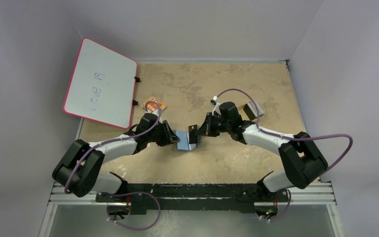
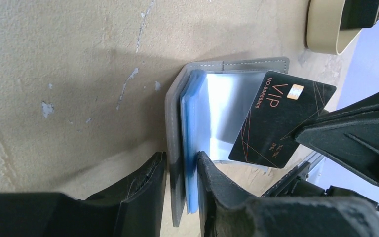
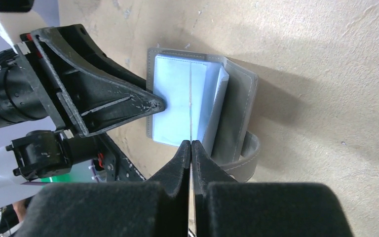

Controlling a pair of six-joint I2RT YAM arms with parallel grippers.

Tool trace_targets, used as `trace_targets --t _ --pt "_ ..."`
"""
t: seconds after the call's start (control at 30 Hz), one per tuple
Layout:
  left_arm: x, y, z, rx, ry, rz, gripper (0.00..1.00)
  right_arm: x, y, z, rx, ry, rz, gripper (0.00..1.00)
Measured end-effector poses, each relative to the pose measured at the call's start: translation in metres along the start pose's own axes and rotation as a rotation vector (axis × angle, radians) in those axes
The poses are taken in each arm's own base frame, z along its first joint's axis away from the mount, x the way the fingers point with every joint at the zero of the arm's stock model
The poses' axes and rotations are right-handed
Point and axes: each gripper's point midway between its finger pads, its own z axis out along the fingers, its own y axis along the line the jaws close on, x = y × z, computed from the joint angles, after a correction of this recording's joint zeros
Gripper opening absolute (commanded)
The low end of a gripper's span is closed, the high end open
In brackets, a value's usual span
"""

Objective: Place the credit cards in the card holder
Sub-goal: Insert the credit card into the card holder.

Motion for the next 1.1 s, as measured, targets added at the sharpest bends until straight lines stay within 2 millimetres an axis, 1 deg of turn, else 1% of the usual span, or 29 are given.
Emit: trace_targets --t 0.23,0.37,0.43,0.57,0.7,0.83,1.1 --pt "0.000 0.010 0.000 -0.042 -0.006 0.014 0.32 0.008 -0.013 0.006 0.032 0.029 0.001 0.00" --pt "-0.001 0.014 -0.004 -0.065 -0.024 0.024 0.33 0.013 -0.021 0.007 0.058 0.035 0.009 0.00" --pt "-0.004 0.012 -0.008 -0.063 -0.042 0.030 0.30 0.013 -0.023 0.008 0.066 0.034 0.011 0.00" --pt "-0.006 0.012 -0.011 -0.064 -0.058 0.049 0.20 0.016 -0.027 0.010 0.076 0.045 0.017 0.00" --pt "-0.002 0.018 -0.011 -0.075 -0.049 0.052 0.10 0.018 -0.030 0.013 0.083 0.054 0.023 0.00" --pt "0.002 0.024 -0.009 -0.093 -0.036 0.048 0.00 0.018 -0.029 0.014 0.066 0.046 0.023 0.00" --pt "0.003 0.031 -0.006 -0.116 -0.029 0.045 0.00 0.022 -0.023 0.015 0.008 0.041 0.058 0.00"
